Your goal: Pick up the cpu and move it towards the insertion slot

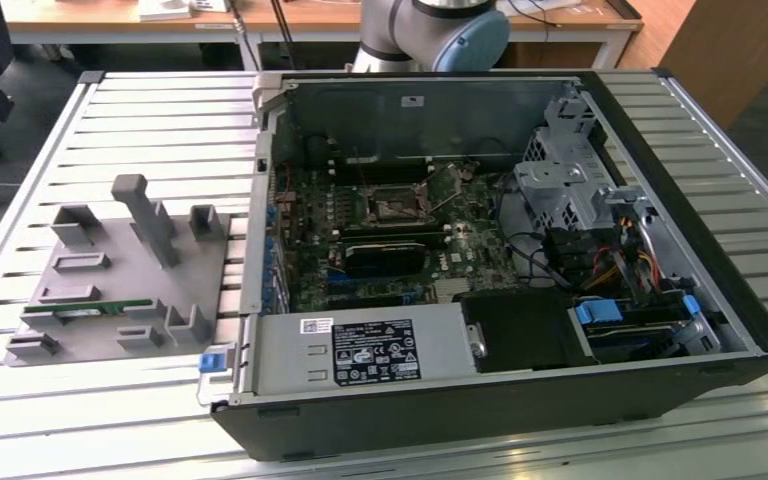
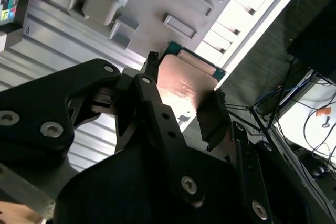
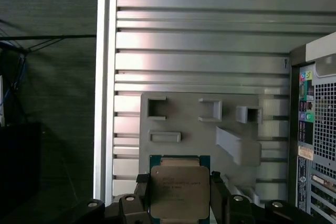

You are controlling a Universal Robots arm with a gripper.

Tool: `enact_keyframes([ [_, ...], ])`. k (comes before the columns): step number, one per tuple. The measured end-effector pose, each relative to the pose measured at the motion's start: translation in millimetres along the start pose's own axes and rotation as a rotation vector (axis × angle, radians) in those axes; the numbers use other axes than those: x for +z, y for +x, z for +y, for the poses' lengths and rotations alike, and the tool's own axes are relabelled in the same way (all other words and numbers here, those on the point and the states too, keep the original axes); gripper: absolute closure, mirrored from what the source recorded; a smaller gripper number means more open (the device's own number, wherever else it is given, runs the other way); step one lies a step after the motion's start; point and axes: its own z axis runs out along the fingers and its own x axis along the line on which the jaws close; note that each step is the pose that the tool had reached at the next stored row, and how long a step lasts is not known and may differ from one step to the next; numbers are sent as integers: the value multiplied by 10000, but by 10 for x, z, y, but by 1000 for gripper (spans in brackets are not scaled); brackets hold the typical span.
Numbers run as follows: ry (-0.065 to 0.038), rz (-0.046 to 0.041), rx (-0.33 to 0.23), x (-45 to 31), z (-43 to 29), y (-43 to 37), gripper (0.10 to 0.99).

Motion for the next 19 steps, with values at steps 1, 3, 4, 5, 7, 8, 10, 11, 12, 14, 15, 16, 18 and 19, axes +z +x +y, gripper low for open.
enact_keyframes([
  [1, 0, 0, 0, 0, 0, -30, 545],
  [3, 0, 0, 0, 0, 0, -68, 545],
  [4, 0, 1, 0, -1, 0, -81, 545],
  [5, 1, 1, 0, -1, -1, -96, 545],
  [7, 1, 1, 0, -1, -1, -127, 545],
  [8, 0, 0, 0, -1, -1, -143, 545],
  [10, 0, 0, 0, -1, -1, -178, 545],
  [11, 0, 1, 0, -1, -1, -196, 545],
  [12, 0, 0, 0, -1, -1, -213, 545],
  [14, 0, 0, 0, -2, -1, -243, 545],
  [15, 1, 1, 0, -2, -1, -253, 545],
  [16, 0, 1, 0, -2, -1, -262, 545],
  [18, 0, 1, 0, -2, -1, -284, 545],
  [19, 0, 1, 0, -2, -1, -296, 545],
])
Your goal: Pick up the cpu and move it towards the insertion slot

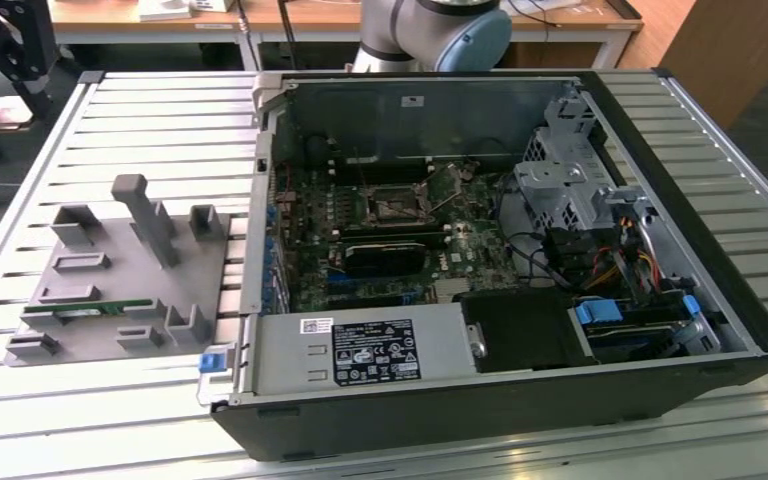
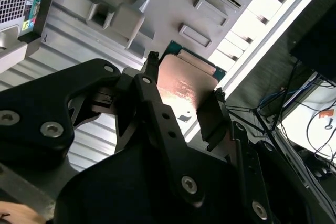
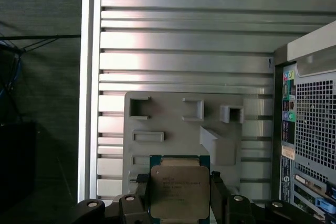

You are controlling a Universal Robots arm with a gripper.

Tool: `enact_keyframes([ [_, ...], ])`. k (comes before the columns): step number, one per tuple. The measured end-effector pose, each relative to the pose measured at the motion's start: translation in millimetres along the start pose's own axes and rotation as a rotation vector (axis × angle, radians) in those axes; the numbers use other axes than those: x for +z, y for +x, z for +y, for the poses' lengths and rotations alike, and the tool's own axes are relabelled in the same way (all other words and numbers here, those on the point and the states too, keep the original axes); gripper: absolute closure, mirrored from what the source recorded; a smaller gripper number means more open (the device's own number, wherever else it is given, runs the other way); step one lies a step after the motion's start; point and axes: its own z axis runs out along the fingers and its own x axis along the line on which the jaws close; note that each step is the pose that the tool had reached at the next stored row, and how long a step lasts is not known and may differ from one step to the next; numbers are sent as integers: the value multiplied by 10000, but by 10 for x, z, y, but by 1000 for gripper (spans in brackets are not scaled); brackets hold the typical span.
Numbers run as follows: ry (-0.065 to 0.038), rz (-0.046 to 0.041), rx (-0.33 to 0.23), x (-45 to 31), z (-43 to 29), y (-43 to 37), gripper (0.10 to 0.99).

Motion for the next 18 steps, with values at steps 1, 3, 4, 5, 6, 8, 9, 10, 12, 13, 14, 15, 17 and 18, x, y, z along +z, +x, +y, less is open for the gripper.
enact_keyframes([
  [1, 0, -1, 0, 1, 0, -12, 545],
  [3, 0, -1, 0, 0, 0, -34, 545],
  [4, 0, -1, -1, 0, 0, -45, 545],
  [5, 0, 0, 0, 0, 0, -56, 545],
  [6, 0, -1, 0, 0, 0, -70, 545],
  [8, 0, 0, 0, 0, -1, -98, 545],
  [9, -1, -1, 0, 0, -1, -111, 545],
  [10, 0, 0, 0, -1, -1, -126, 545],
  [12, 0, 0, 0, -1, -1, -154, 545],
  [13, 0, 0, -1, -1, -1, -168, 545],
  [14, 0, 0, -1, -1, -1, -180, 545],
  [15, 0, -1, 0, -1, -1, -193, 545],
  [17, 0, -1, 0, -1, -1, -215, 545],
  [18, 0, 0, 0, -1, -1, -226, 545],
])
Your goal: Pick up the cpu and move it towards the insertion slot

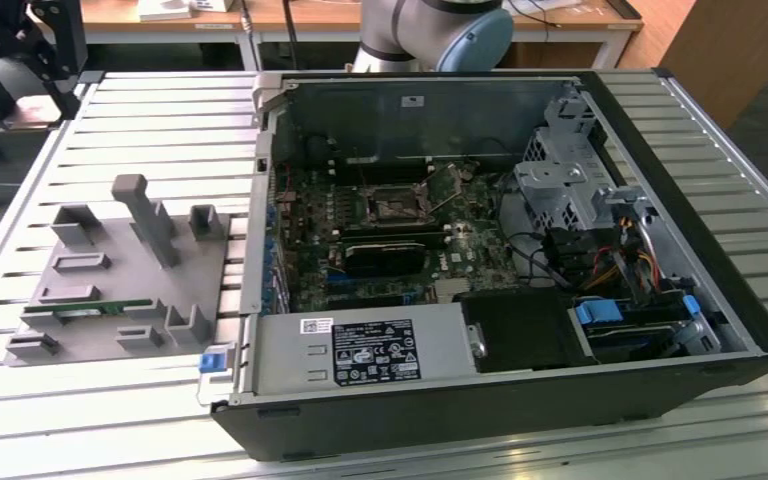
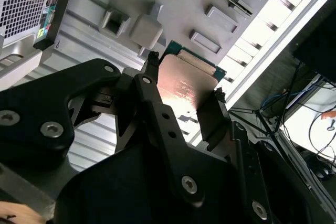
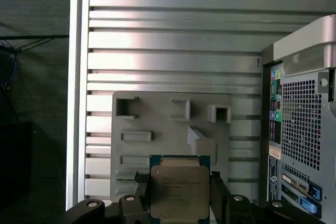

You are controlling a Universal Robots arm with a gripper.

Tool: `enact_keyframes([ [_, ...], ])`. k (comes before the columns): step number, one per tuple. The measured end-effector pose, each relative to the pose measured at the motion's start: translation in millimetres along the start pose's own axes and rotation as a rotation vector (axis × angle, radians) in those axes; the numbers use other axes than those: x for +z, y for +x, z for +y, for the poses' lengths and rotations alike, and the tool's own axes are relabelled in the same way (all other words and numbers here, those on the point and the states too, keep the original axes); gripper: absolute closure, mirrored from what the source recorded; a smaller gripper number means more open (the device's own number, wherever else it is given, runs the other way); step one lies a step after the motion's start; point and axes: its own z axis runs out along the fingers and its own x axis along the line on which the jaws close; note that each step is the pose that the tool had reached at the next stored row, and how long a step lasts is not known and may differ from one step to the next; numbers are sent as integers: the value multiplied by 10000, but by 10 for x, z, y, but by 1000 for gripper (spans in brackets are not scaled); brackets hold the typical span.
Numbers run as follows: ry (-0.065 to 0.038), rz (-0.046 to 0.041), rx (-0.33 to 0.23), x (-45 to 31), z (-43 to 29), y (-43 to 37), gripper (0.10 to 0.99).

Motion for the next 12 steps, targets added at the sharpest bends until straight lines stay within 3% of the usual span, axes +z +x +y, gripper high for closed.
enact_keyframes([
  [12, 0, 0, 0, -1, -1, -145, 545],
])
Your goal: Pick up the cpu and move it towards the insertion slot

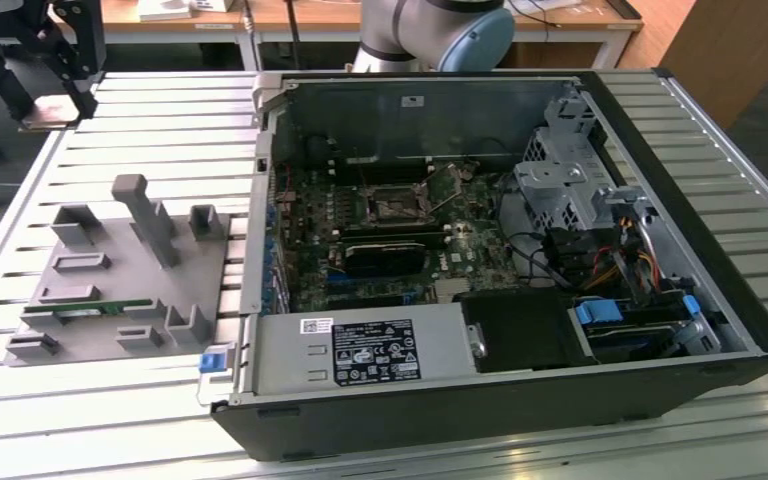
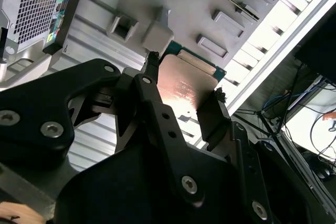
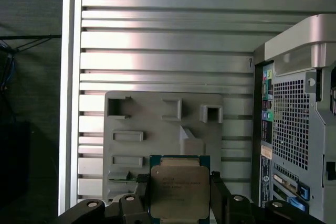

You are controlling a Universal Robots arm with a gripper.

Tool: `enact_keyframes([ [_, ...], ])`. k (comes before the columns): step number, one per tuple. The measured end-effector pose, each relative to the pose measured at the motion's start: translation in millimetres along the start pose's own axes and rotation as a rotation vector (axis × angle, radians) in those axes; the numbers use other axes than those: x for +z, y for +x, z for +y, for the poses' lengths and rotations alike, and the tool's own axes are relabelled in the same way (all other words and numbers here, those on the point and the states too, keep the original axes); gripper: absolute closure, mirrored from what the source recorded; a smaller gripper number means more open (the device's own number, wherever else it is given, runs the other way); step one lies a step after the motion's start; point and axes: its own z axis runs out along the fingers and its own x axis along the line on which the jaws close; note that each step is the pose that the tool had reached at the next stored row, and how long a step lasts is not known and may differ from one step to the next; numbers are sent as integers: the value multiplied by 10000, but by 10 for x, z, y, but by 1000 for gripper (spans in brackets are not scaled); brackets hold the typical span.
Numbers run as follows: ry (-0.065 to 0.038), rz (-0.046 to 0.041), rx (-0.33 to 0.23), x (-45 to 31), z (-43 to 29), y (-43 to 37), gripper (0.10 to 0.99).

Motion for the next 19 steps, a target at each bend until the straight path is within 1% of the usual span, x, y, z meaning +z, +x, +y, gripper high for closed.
enact_keyframes([
  [8, 0, 0, -1, -1, -1, -91, 545],
  [19, 0, 0, -1, -2, -1, -288, 545],
])
